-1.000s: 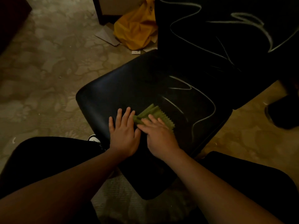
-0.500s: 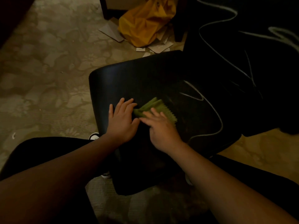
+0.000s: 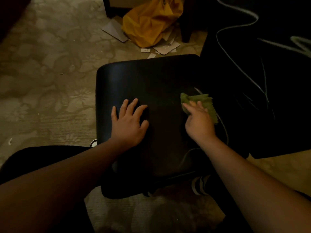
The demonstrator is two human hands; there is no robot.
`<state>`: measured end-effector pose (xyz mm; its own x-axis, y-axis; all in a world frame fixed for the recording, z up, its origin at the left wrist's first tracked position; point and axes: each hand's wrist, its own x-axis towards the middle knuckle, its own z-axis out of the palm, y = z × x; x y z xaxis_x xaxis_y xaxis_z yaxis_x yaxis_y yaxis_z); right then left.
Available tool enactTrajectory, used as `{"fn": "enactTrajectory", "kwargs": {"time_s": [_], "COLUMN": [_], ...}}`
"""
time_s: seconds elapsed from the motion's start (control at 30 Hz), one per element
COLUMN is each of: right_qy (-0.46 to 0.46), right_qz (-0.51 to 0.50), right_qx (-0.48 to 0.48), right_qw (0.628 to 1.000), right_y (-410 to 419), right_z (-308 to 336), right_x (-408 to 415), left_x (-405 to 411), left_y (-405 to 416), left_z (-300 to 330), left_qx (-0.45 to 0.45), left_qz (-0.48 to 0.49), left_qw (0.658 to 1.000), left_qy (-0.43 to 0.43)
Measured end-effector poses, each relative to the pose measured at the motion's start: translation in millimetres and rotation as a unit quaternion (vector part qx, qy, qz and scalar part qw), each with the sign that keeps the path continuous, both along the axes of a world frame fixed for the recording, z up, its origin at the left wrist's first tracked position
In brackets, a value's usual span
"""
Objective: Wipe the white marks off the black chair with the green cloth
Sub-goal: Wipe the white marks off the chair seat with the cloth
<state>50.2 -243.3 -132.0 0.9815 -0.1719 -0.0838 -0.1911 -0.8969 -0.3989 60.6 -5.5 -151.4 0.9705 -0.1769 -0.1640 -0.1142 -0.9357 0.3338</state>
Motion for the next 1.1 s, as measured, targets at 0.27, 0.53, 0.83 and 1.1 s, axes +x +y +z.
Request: {"fn": "enactTrajectory", "kwargs": {"time_s": [0.27,0.53,0.83,1.1], "right_qy": [-0.004,-0.023,-0.010,-0.035], "right_qz": [0.173,-0.129,0.154,-0.074], "right_qx": [0.036,0.028,-0.001,0.029], "right_qw": [0.984,0.991,0.988,0.996], "right_y": [23.7,-46.3,-8.4,-73.8], "right_z": [-3.4,-10.4,-6.9,-16.2], "right_x": [-2.8,36.6,31.8,61.2], "left_x": [7.7,12.2,41.8,46.8], "left_y": [-39.7,-46.4,-93.5,-102.7], "left_z": [9.8,7.7,7.3,1.9], "left_qx": [-0.009,-0.003,0.022,0.027], "left_qz": [0.053,-0.025,-0.064,-0.071], "left_qw": [0.999,1.000,0.997,0.997], "left_qy": [0.009,0.014,0.022,0.016]}}
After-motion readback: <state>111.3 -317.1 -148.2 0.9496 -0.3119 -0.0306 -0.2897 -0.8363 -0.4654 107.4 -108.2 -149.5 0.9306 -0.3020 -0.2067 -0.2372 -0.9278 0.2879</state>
